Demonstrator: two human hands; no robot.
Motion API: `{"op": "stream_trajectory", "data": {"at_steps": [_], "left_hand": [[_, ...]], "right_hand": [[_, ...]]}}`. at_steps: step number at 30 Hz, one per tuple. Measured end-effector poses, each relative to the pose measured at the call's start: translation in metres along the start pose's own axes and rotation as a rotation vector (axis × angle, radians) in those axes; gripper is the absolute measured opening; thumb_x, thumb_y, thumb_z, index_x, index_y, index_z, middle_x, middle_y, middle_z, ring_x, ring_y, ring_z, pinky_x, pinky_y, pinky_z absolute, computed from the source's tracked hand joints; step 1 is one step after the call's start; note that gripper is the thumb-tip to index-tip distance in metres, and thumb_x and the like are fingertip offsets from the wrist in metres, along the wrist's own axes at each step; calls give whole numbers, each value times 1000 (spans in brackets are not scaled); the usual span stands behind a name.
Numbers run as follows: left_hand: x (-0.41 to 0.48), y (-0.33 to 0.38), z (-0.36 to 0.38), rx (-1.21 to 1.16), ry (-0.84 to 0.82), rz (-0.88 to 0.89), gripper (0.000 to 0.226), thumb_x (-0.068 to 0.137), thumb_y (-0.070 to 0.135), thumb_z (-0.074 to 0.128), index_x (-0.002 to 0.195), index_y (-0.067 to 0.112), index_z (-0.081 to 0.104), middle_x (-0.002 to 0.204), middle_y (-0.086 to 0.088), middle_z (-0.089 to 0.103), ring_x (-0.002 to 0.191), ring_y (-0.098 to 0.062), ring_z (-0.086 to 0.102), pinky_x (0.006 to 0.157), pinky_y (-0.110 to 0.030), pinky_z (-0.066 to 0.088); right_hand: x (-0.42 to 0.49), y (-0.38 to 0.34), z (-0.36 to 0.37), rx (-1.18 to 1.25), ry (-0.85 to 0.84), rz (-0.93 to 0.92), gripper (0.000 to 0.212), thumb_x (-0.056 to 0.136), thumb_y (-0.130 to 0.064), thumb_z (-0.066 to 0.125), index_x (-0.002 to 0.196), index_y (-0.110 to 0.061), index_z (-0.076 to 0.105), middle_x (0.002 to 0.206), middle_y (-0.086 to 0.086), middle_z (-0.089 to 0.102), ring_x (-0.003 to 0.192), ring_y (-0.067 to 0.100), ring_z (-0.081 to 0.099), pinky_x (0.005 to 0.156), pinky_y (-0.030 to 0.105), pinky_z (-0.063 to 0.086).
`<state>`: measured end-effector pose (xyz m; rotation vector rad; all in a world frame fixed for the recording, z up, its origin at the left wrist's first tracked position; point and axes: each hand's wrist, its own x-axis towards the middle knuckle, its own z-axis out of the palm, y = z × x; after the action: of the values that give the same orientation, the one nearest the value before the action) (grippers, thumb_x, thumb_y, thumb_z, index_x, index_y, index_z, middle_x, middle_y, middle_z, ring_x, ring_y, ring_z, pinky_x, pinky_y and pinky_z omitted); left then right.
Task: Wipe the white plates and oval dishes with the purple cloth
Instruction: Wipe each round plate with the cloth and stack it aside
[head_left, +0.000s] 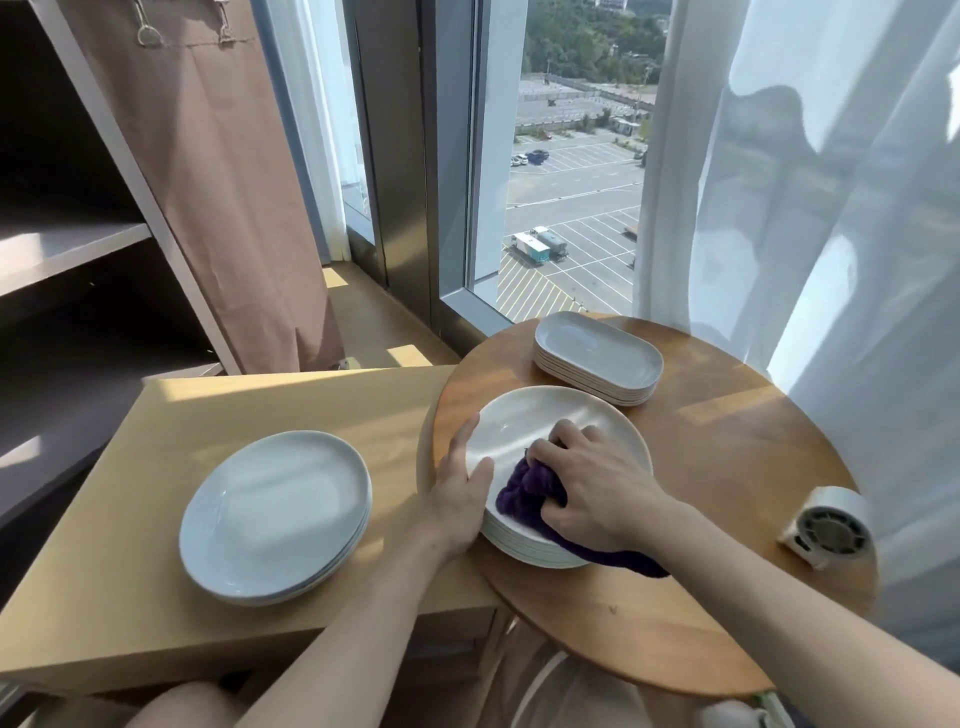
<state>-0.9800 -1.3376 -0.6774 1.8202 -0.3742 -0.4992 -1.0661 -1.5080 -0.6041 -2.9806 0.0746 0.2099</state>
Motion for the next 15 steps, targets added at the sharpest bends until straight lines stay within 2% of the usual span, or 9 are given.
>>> {"op": "stream_trajectory", "data": {"at_steps": [3, 5, 7, 11, 14, 15], "left_hand": [[-5, 7, -2, -33, -23, -5, 47, 110, 50, 25, 157, 48, 21, 163, 14, 27, 148, -8, 27, 125, -35, 21], [-8, 11, -3, -65, -13, 3, 52, 108, 54, 18, 159, 44, 20, 161, 18, 26, 144, 0, 24, 121, -25, 17], [-10, 15, -4, -93, 1, -6, 52, 108, 52, 15, 159, 42, 21, 157, 18, 28, 140, 2, 26, 118, -21, 18], [-13, 19, -3, -144, 38, 21, 48, 110, 45, 18, 156, 38, 30, 158, 15, 34, 141, 0, 31, 119, -19, 21], [-12, 18, -2, -99, 78, 35, 45, 110, 43, 25, 154, 39, 36, 154, 11, 42, 136, -6, 39, 112, -12, 23], [-11, 17, -2, -87, 79, 32, 46, 110, 42, 30, 155, 38, 34, 154, 9, 42, 137, -8, 39, 114, -14, 23]], "right_hand": [[11, -17, 7, 57, 19, -53, 47, 78, -50, 46, 122, -34, 48, 116, -5, 43, 104, 24, 42, 91, 40, 40], [21, -24, 9, 99, 44, -65, 45, 80, -50, 49, 122, -34, 49, 117, -4, 44, 105, 24, 42, 92, 42, 41], [29, -29, 12, 135, 84, -55, 46, 80, -51, 50, 123, -34, 50, 119, -3, 46, 107, 24, 42, 94, 43, 42], [49, -36, 18, 81, 190, -21, 53, 79, -49, 53, 128, -27, 54, 122, 2, 54, 108, 30, 50, 90, 45, 47], [62, -35, 22, 39, 278, -8, 48, 82, -50, 55, 124, -27, 56, 121, 4, 57, 106, 32, 53, 83, 44, 49], [66, -32, 22, 34, 296, -13, 48, 82, -51, 55, 123, -27, 55, 121, 3, 56, 106, 32, 53, 81, 44, 49]]}}
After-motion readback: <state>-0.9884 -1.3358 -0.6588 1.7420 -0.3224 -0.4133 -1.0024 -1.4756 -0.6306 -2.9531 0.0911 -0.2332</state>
